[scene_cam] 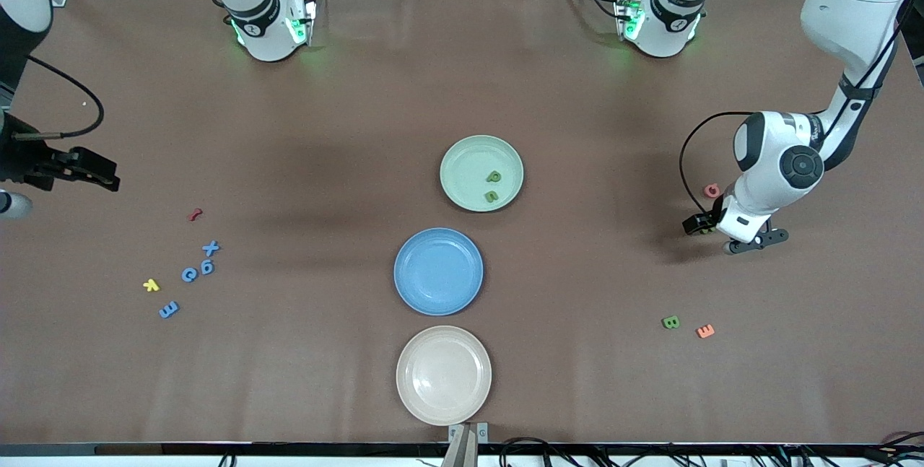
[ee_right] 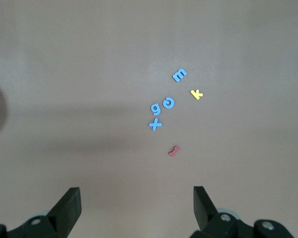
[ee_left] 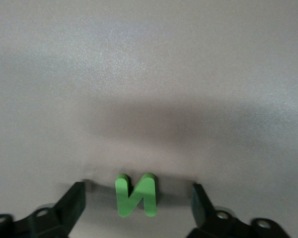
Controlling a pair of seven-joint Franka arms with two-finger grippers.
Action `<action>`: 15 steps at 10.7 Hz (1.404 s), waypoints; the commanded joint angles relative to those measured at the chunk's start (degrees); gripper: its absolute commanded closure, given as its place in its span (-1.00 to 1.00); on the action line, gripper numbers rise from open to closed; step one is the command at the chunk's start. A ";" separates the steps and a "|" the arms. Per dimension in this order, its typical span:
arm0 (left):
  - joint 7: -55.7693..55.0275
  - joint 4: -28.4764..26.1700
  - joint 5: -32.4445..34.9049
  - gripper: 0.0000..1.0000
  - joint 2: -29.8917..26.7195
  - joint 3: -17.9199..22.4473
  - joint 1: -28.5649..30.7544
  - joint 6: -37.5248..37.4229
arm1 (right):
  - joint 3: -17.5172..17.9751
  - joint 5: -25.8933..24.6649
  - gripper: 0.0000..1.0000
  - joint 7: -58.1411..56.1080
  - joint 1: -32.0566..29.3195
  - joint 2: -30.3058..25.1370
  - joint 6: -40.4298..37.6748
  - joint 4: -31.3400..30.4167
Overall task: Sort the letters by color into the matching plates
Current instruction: 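Carry the N to the green plate while the right gripper reaches blue letters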
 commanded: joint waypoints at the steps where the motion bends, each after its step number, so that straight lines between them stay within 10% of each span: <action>1: 0.23 0.13 -0.23 1.00 0.48 0.34 -0.40 0.56 | -0.03 0.81 -1.00 0.58 -0.74 -1.39 6.81 -7.34; 7: 0.06 1.43 -0.14 1.00 -0.22 -0.45 -0.67 0.47 | -0.29 6.08 -1.00 0.58 -3.90 -1.66 28.69 -25.89; 12: -21.34 10.21 -0.93 1.00 -1.01 -14.67 -2.85 -9.59 | -0.29 6.26 -1.00 2.07 -7.41 2.36 46.37 -39.35; 15: -33.31 13.04 -0.93 1.00 -1.01 -16.10 -12.06 -14.03 | -0.29 9.75 -1.00 3.13 -7.68 7.02 50.41 -39.45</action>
